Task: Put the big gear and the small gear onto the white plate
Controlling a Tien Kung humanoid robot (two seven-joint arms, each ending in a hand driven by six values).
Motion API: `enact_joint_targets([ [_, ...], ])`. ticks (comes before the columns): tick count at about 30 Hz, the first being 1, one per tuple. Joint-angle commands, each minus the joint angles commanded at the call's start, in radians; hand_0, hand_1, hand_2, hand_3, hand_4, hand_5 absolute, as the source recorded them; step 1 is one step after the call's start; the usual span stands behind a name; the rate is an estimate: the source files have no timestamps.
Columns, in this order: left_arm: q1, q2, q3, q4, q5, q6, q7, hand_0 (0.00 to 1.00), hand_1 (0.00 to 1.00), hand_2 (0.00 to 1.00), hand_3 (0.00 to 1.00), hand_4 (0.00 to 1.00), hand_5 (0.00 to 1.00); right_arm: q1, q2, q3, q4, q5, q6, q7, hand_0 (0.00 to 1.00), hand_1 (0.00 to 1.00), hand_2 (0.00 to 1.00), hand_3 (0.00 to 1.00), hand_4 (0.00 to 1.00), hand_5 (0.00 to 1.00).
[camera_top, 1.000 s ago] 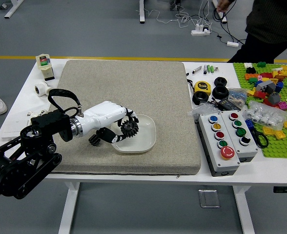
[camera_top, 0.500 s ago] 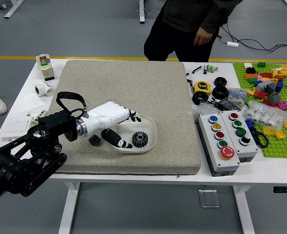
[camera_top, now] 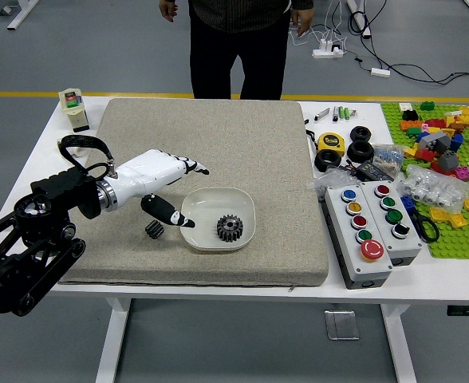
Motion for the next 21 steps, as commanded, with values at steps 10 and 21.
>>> enact_joint_targets([
  [10, 0.044, 0.094, 0.007, -0.041, 0.003, -0.032, -0.042, 0.537, 0.594, 0.616, 0.668, 0.67, 0.011, -0.004, 0.002, -0.003, -0.002, 0.003, -0.001, 0.0, 0.745, 0.789, 0.819, 0.727, 0.899, 0.779],
  [21, 0.042, 0.101, 0.093, -0.014, 0.003, -0.007, -0.063, 0.528, 0.582, 0.607, 0.658, 0.624, 0.002, -0.003, 0.003, -0.005, -0.002, 0.004, -0.002, 0.0, 0.746, 0.79, 0.819, 0.726, 0.899, 0.779],
])
